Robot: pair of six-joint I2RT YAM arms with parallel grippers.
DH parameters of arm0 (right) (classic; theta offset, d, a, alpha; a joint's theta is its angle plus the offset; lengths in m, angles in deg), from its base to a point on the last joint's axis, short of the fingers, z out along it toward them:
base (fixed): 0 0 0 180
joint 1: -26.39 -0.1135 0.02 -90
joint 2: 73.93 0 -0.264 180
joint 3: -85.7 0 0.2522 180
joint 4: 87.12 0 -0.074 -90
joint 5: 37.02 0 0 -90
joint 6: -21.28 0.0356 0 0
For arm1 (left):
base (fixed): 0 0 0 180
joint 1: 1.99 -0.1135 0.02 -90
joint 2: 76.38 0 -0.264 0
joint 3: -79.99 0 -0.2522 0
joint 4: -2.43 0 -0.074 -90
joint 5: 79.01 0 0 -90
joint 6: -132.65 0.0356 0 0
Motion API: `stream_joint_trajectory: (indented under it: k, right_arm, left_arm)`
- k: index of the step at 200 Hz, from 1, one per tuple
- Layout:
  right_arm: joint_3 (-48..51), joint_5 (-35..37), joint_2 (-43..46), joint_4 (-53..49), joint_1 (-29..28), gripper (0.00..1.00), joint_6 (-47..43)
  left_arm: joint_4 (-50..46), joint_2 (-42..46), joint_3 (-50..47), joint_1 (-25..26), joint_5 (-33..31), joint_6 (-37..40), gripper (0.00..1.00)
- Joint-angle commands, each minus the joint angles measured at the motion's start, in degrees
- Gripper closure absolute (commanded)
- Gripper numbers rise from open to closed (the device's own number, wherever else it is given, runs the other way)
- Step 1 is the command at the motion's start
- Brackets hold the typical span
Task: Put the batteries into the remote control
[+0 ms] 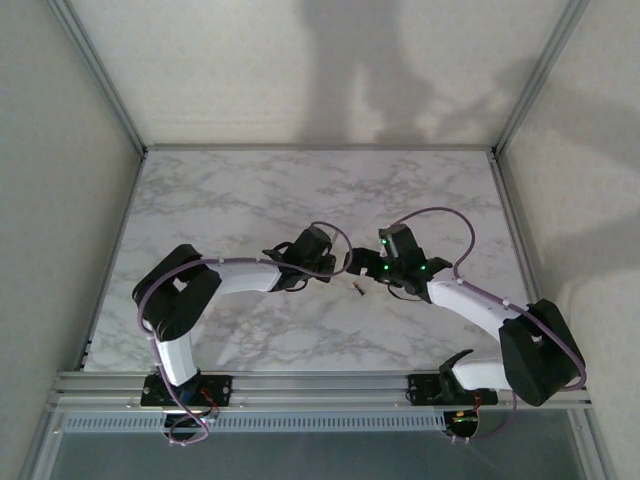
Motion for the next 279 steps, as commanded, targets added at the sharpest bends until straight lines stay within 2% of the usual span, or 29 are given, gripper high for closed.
stream_joint_trajectory:
  k: [1,279]
  right_arm:
    - [1.1,1.1,1.7,-1.0,0.7,0.01,-0.5]
    - [3.6,-1.2,1.6,1.4,2.2,0.01,0.2]
  left_arm:
    - [-1.4,-1.2,1.7,0.2,-0.4,1.8,0.85]
    - [-2.3,-3.3,1.8,2.3,-5.6,4.4,0.83]
